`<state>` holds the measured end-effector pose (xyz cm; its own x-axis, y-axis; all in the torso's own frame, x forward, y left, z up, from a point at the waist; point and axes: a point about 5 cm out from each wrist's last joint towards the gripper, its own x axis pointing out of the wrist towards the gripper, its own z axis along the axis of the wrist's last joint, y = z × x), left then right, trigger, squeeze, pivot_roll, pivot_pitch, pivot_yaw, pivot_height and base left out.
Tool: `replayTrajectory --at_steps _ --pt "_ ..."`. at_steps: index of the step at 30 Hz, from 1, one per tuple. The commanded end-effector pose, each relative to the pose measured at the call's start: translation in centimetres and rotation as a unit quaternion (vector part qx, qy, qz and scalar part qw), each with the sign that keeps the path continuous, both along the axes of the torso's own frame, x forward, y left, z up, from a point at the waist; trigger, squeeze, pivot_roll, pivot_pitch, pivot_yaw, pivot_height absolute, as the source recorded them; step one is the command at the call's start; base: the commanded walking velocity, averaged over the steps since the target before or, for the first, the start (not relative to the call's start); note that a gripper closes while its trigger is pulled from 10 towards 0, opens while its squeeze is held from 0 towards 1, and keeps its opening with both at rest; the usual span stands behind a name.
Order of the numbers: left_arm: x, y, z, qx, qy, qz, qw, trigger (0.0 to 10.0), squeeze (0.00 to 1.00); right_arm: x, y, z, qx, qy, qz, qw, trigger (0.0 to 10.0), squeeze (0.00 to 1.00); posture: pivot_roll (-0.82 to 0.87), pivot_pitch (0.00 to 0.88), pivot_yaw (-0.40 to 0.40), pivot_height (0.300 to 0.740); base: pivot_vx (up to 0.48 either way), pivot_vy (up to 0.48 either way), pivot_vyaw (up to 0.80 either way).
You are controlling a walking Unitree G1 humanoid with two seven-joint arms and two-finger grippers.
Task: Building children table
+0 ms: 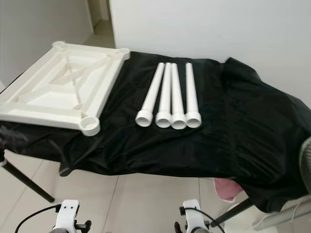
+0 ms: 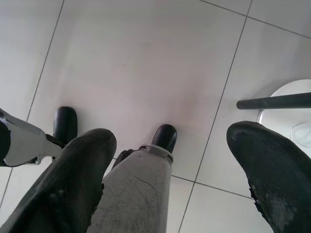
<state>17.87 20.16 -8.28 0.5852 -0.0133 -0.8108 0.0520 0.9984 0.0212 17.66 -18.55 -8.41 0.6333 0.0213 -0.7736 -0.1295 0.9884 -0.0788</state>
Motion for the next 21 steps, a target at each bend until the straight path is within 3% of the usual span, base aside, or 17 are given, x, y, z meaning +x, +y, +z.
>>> replayTrajectory --at_steps 1,21 --pt "-0.32 -0.13 -0.19 0.003 0.009 -0.007 1.0 10.0 0.0 -0.46 -0.12 -0.22 -0.001 0.009 -0.002 1.0 10.0 0.0 0.06 0.0 -0.012 0.74 0.0 0.289 0.0" --pt "0.29 -0.15 0.09 0.006 0.001 -0.012 1.0 10.0 0.0 -0.25 -0.02 -0.16 0.0 0.01 -0.002 1.0 10.0 0.0 0.07 0.0 -0.011 0.74 0.0 0.29 0.0"
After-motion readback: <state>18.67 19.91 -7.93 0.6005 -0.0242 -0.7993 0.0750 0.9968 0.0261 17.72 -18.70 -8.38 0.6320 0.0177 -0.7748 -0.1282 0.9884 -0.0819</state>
